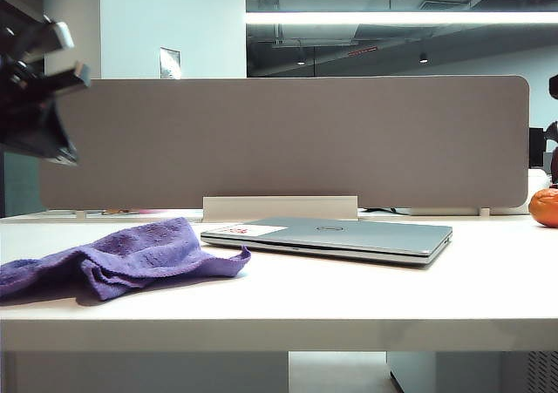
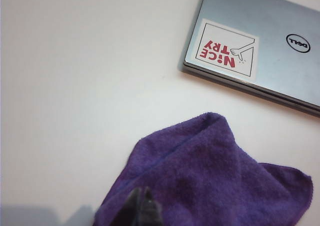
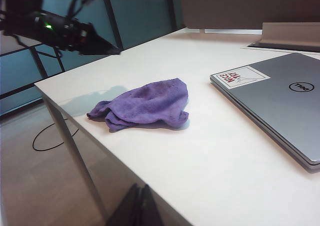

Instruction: Pick up the purple rag and put it over the laptop.

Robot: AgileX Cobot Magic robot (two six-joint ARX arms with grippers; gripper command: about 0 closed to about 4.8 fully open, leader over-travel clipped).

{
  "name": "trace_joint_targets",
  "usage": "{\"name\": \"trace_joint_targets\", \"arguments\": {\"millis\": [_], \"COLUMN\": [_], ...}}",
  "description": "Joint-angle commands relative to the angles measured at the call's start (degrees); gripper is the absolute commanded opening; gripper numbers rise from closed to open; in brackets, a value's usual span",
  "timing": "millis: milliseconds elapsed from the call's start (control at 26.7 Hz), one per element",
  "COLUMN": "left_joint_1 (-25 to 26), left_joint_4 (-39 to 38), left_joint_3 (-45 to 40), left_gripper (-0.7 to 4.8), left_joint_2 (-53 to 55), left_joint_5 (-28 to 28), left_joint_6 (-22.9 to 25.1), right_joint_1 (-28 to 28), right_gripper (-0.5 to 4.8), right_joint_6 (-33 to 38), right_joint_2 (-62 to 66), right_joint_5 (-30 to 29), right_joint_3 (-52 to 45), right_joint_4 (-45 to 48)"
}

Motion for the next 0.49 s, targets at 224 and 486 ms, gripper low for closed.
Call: {"name": "trace_joint_targets", "arguments": {"millis": [224,486], "left_joint_1": [-0.39,-4.13], "left_joint_4": [1.62,4.11], "left_joint_3": [6.51,9.60], "left_gripper": [1.35,1.94], "left_joint_2": [11.85,17.11], "left_joint_5": [0.72,0.72], "left_joint_6": [-0.13,0.13], "right_joint_1": [0.02,0.00], "right_gripper": [0.22,0.22], "right_joint_6": [-0.04,-0.24], "right_joint_2": [-0.09,-0.09], "right_joint_5": [1.01,1.01], "right_joint_3": [-0.20,-0.20], "right_joint_4": [-3.87,-3.96]}}
